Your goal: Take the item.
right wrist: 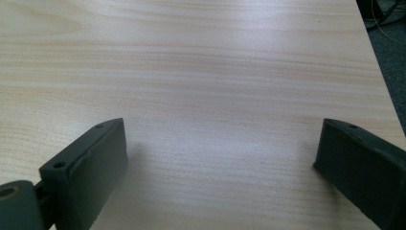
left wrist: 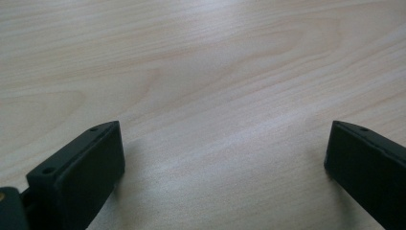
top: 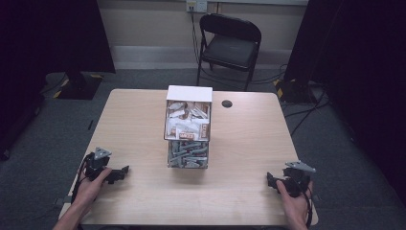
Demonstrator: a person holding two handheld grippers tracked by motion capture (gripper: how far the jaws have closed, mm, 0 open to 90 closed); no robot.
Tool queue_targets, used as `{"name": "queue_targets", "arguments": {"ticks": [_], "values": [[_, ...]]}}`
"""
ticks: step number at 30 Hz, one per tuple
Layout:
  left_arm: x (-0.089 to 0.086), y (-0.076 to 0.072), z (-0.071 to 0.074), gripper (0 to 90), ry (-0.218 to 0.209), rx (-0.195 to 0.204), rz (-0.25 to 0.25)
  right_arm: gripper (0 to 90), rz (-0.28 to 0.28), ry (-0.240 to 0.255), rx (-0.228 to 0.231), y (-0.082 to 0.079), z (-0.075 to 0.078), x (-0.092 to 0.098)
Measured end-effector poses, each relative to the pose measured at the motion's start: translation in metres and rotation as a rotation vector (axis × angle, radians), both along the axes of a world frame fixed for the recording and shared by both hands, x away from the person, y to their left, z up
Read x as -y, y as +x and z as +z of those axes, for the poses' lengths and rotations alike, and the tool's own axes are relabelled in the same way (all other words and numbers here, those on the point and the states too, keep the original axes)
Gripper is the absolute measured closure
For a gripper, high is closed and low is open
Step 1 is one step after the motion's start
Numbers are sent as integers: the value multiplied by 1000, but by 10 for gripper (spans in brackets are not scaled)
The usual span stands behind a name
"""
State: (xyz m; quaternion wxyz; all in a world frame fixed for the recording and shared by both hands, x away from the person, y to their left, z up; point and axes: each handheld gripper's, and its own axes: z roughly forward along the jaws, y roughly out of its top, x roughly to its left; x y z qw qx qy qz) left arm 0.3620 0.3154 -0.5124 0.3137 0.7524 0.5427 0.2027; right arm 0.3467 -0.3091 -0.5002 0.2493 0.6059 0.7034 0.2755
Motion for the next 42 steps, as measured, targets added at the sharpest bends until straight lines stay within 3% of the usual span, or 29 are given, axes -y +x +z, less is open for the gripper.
{"name": "queue_targets", "arguments": {"ticks": [8, 12, 17, 22, 42], "values": [[0, 0, 0, 0, 0, 0, 1, 43, -16, 3, 3, -1, 0, -3], [0, 0, 0, 0, -1, 0, 1, 149, -14, 11, 14, -3, 3, -5], [0, 0, 0, 0, 0, 0, 0, 154, -9, 21, 7, -3, 4, -7], [0, 0, 0, 0, -1, 0, 0, 215, 29, 66, 3, -3, 7, -10], [0, 0, 0, 0, 0, 0, 1, 382, 163, 142, 67, -10, 27, -22]]}}
